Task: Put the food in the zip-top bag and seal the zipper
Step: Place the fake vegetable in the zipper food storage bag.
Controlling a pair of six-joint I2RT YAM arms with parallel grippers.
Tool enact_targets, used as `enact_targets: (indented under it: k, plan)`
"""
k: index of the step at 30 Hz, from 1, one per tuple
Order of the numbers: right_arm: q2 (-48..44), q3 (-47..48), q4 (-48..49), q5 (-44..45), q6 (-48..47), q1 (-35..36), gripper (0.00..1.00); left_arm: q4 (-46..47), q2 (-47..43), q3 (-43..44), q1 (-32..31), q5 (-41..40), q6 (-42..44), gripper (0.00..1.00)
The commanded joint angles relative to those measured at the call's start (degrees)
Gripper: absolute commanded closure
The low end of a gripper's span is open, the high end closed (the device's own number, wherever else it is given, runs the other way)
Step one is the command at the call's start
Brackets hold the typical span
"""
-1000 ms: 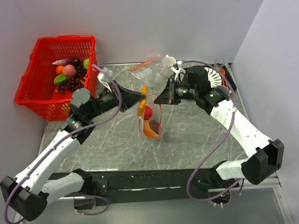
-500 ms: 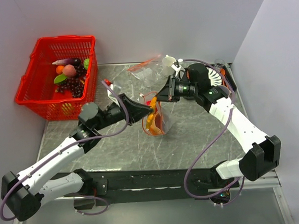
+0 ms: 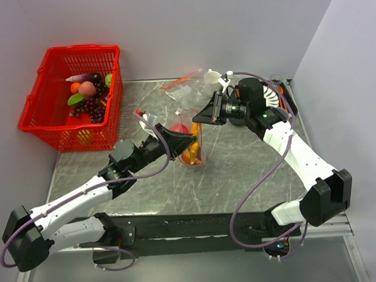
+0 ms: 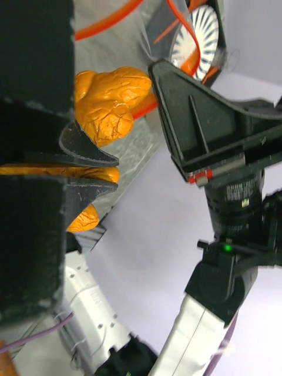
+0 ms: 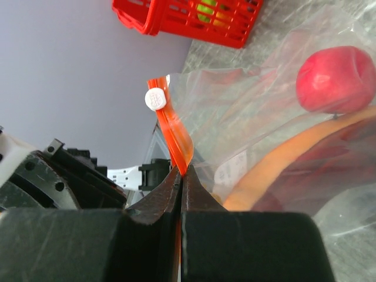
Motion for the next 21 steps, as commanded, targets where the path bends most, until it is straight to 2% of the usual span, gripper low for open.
enact_targets:
  k: [1, 9, 11, 12, 13, 14, 16, 20, 21]
  plan:
    - [-0.9, 0.7, 3.7, -3.2, 1.7, -0.1, 1.0, 3.2, 2.2, 0.6, -0.5, -10.4, 4.1, 0.99]
    - [-1.2, 0.3, 4.3, -2.9, 2.4, -0.2, 1.0, 1.7, 8.5, 5.1, -0.5, -21.3, 8.7, 0.98]
    - [-1.4, 0.2, 4.6, -2.8, 2.6, -0.2, 1.0, 1.2, 10.5, 5.8, -0.5, -21.8, 9.1, 0.83]
    - [-1.4, 0.2, 4.6, -2.8, 2.7, -0.2, 1.0, 1.2, 11.1, 6.6, -0.5, -20.7, 9.5, 0.69]
    - [-1.4, 0.3, 4.4, -2.6, 2.4, -0.3, 1.0, 1.3, 11.4, 6.9, -0.5, -20.1, 9.7, 0.39]
    - [-1.4, 0.2, 4.1, -2.5, 2.2, -0.4, 1.0, 0.9, 11.4, 7.3, -0.5, -19.2, 9.3, 0.3]
    - [-1.6, 0.1, 4.0, -2.2, 2.1, -0.8, 1.0, 0.7, 10.7, 7.8, -0.5, -18.1, 8.6, 0.16]
    - [-1.6, -0.4, 3.9, -1.8, 1.5, -1.4, 1.0, -4.4, 8.1, 10.3, -0.5, -15.9, 8.2, 0.11]
    - [-1.5, -0.5, 3.9, -2.0, 1.6, -1.5, 1.0, -8.7, 7.9, 12.4, -0.5, -15.7, 8.1, 0.12]
